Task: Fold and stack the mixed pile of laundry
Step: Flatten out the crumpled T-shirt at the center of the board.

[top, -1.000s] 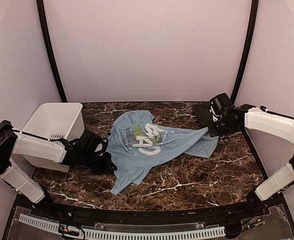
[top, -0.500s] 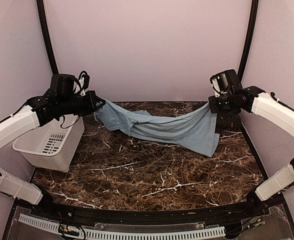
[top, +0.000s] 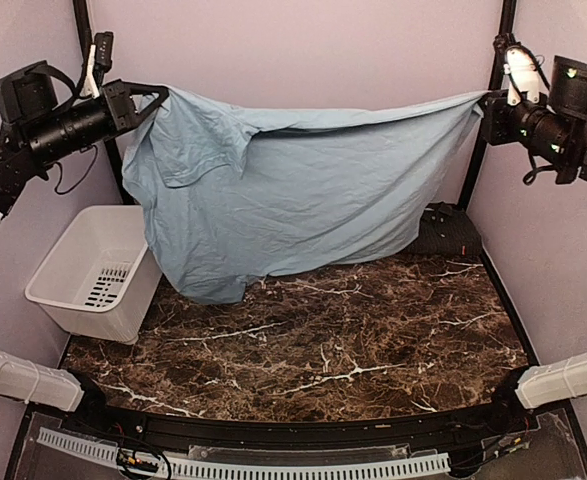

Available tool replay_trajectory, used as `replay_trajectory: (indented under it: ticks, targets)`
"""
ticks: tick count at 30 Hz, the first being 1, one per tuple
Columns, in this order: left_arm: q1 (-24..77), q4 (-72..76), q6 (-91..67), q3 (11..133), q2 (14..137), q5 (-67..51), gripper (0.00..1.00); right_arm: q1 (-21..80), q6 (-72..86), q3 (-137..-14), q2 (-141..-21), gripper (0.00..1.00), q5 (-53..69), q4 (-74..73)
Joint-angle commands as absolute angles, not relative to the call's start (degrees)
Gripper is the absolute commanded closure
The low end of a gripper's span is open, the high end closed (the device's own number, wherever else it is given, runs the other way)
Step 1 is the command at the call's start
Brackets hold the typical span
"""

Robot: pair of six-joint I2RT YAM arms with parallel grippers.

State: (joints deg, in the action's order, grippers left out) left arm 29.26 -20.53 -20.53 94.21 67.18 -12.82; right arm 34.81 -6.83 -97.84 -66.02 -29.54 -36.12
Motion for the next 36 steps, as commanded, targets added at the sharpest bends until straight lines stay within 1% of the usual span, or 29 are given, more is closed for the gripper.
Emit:
replay_trajectory:
  ticks: [1,7,13,16,19,24,26,27,28,30,32,34,36]
  targets:
    - [30.23,-21.31,-17.58,97.83,62.99,-23.34,1.00,41.78,-12.05,-100.08,-61.20,1.00,-36.05,-35.66]
    - [35.09,-21.57,-17.68,98.19,57.84,-28.72,1.00,48.61,-9.89,-97.92,-52.64,1.00,-35.42,-37.67]
    - [37.90,-22.10,-21.48,94.61,54.58,-32.12,1.00,48.96,-4.98,-93.96,-44.29,1.00,-28.11,-41.26]
    - [38.21,-22.67,-22.41,92.10,53.26,-31.63,1.00,48.93,-4.01,-90.97,-41.21,1.00,-27.22,-41.98]
    - [38.23,-22.56,-23.01,89.69,53.04,-26.46,1.00,48.95,-4.22,-87.69,-40.31,1.00,-30.36,-40.59]
    - [38.08,-26.94,-21.35,90.97,59.63,-13.14,1.00,48.88,-6.23,-79.67,-43.57,1.00,-39.73,-35.43]
    - [36.96,-27.46,-21.76,90.17,63.09,-10.96,1.00,47.97,-7.12,-74.95,-45.87,1.00,-44.22,-32.14]
    - [35.56,-27.27,-22.35,89.60,64.20,-10.93,1.00,46.02,-7.53,-72.49,-47.56,1.00,-44.25,-30.44]
    - [34.79,-25.93,-23.39,87.72,66.32,-11.74,1.00,43.03,-6.92,-70.35,-48.99,1.00,-42.14,-29.52]
    - [32.21,-23.64,-25.49,84.62,69.48,-13.31,1.00,35.38,-3.60,-67.25,-51.83,1.00,-33.24,-28.98]
    - [30.29,-21.76,-26.38,81.55,72.69,-13.14,1.00,29.53,-2.97,-62.36,-54.52,1.00,-26.53,-24.34]
    - [28.85,-19.49,-27.06,78.42,75.69,-12.23,1.00,26.44,-3.07,-59.03,-58.99,1.00,-24.49,-20.79]
    - [27.35,-17.40,-27.57,76.51,79.05,-11.97,1.00,25.16,-2.43,-59.88,-65.41,1.00,-24.35,-20.37]
